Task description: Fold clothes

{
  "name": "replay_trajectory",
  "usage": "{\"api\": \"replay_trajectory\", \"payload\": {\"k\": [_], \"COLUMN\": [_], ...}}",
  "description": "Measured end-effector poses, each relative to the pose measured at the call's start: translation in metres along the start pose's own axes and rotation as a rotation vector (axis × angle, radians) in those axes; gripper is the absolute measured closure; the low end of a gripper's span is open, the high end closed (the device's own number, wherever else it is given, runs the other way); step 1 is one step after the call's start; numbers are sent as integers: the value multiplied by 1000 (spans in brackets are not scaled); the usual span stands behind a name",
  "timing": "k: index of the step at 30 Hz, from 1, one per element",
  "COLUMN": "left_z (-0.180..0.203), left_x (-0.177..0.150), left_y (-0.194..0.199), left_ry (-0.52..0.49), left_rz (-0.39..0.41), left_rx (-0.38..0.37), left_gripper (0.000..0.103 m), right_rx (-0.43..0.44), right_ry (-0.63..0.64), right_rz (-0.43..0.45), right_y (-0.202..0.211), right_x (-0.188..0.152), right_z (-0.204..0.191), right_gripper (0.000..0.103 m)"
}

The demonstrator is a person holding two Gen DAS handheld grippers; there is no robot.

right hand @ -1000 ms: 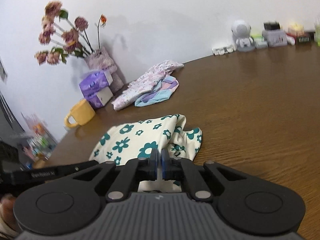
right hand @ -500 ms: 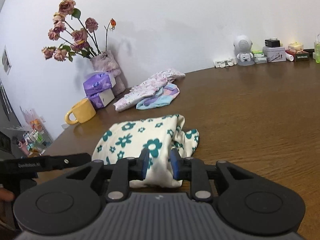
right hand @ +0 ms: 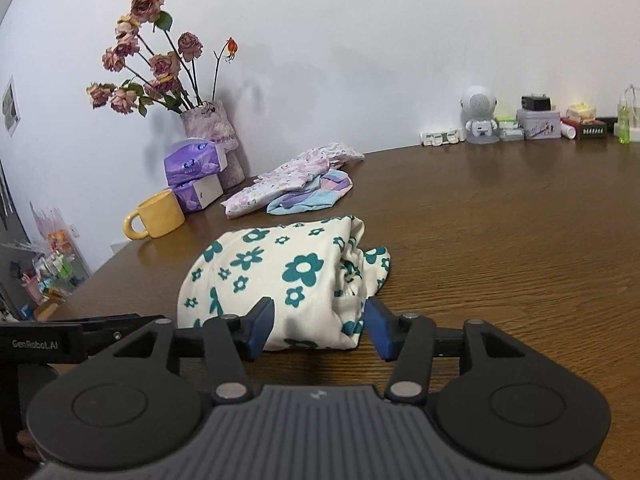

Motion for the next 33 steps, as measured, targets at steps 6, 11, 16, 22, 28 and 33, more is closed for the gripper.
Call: {"api": "replay_trajectory", "payload": {"k": [6,11,16,22,28,33], "left_z": [-2,2,3,8,12,11], "left_x": [-2,-1,-4,4,3,2], "left_y": [-10,-20,-30,-21,-21,-20], "left_ry": [23,7,-28,-104,-139,-157], "left_rz": [-22,-33,-61,-28,-33,-34], "left_rx": [6,12,35,19,22,27], "left_gripper": [50,61,93,98,99,99], "right_rx": [-21,-44,-57,-27,-37,-69], "right_ry": [43,106,145,92,47,66], "right_rz": [-12,-1,-9,20,6,19], "right_y": [-5,-13,-19,-11,-14,-14], "right_x": [-10,-12,-14,1,4,3], "right_z": [-3,-12,-17,-9,3,3], "right_gripper": [70,83,101,102,103,103]}}
Point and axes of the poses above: each gripper's, at about its wrist camera, not at the fingertips, and y roughly against the way its jaws point, z to its right, x to its top, the point moved 6 cm from there along -y, roughly the way its jaws point, and after that the axes turned 5 degrees about -y, right-handed, at the moved point
